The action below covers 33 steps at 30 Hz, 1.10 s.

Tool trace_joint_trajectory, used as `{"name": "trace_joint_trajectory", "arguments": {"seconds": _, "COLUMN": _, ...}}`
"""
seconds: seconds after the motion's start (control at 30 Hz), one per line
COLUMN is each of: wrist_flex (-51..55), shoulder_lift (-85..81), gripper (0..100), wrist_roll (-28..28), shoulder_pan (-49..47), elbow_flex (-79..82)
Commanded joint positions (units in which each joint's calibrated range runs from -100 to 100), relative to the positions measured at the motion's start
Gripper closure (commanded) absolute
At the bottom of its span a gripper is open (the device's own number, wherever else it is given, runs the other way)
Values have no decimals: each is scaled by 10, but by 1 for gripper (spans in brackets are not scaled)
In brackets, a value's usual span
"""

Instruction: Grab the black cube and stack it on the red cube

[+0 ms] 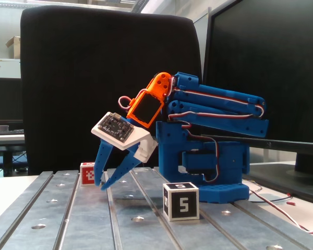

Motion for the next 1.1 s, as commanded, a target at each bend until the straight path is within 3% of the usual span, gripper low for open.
{"name": "trace_joint_trajectory", "arguments": {"seconds": 0.0, "wrist_flex": 3, "shoulder_lift": -4, "gripper": 98, "wrist_roll": 31, "shoulder_pan": -4, "elbow_flex": 1}}
{"name": "trace_joint_trajectory", "arguments": {"seconds": 1.07, "wrist_flex": -39, "shoulder_lift": -5, "gripper": 98, "wrist_roll": 33, "shoulder_pan": -2, "elbow_flex": 1}}
